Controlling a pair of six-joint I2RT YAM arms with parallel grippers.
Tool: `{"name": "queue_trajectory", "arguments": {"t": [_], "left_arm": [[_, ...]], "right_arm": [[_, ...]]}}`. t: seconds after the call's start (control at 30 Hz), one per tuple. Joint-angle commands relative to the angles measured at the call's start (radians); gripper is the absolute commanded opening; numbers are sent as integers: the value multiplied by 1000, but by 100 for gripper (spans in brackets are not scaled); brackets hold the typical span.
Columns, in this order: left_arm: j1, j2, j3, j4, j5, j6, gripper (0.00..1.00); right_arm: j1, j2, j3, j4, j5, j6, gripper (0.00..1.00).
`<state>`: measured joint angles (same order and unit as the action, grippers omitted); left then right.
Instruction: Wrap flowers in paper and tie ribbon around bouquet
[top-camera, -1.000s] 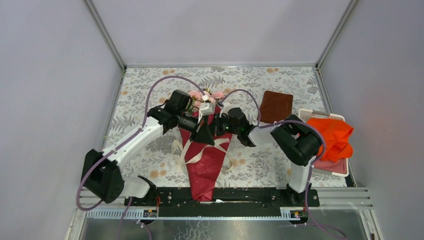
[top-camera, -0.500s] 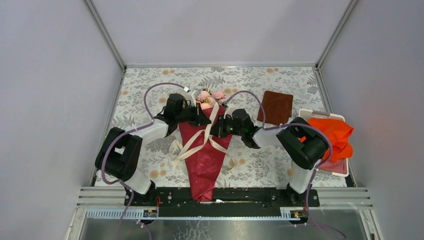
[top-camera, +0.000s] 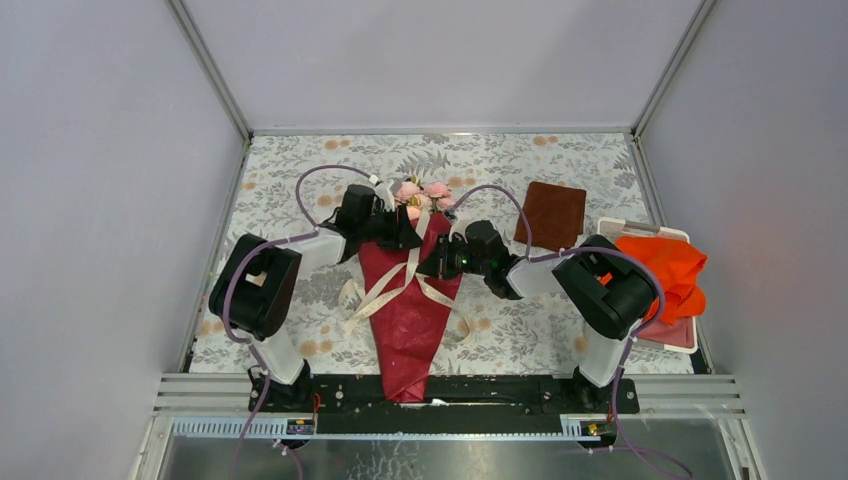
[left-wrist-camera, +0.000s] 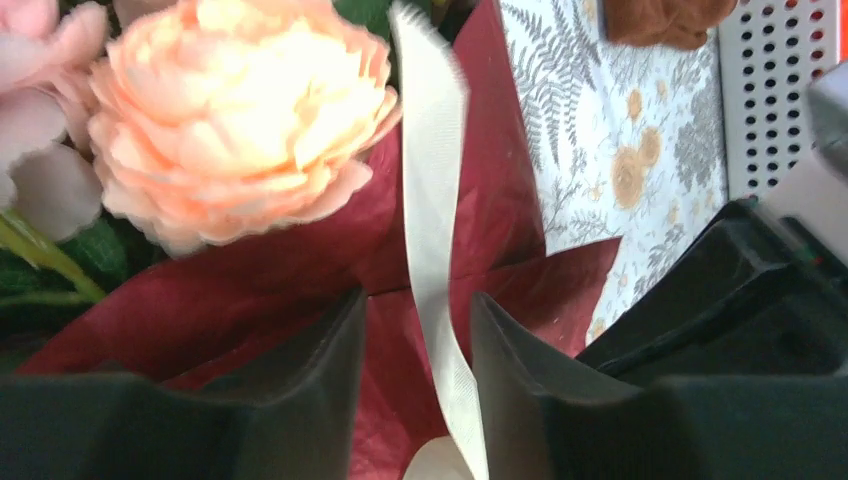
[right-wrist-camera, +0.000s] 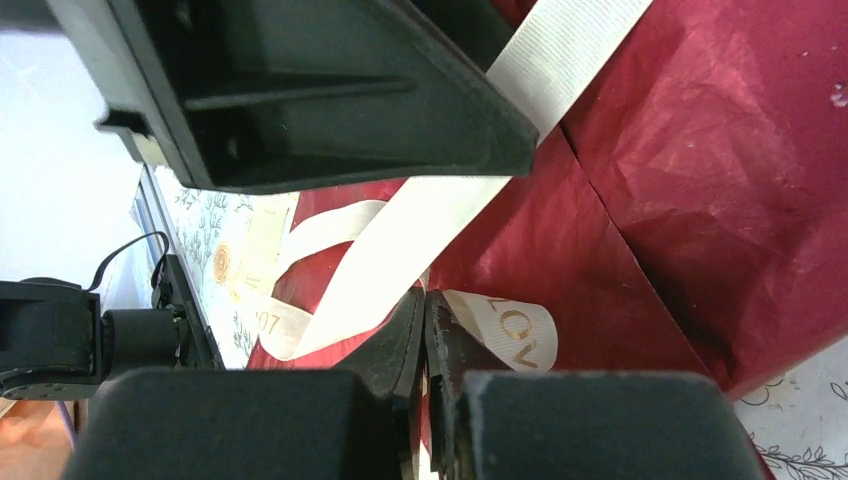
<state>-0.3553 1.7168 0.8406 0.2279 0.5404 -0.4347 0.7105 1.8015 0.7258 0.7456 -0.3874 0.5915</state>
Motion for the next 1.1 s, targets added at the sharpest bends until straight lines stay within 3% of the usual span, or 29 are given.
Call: {"name": "queue_trajectory", "arguments": {"t": [0.0,0.13,0.27,0.37,0.47,0.5,0.7,0.93,1.07], "left_arm": [[31,-41,129,-161,21,187,57],[46,-123,215,-374,47,489,76],[41,-214,213,-570,143,846,78],[-2,-321,112,-599,190,1089,79],[-106,-402,8,-546,105,1240,94],[-126,-401,-6,-543,94,1265,98],[-142,-329,-31,-414,16,1264,98],[-142,-268,-38,-348,-10,1292,73],[-142,-218,-28,-352,-20,1296,67]], "right_arm": [[-5,-41,12,19,-20,-19,4],[-7,-47,17,12,-29,-27,2],[-9,-40,30,5,-39,-30,1],[-11,-36,36,1,-48,-29,0],[-12,-41,38,-2,-46,-34,0],[-12,-42,38,-4,-45,-35,0],[-12,-49,44,-15,-53,-39,0],[-14,-73,48,-17,-65,-41,0],[-16,-85,47,-20,-73,-47,0]]}}
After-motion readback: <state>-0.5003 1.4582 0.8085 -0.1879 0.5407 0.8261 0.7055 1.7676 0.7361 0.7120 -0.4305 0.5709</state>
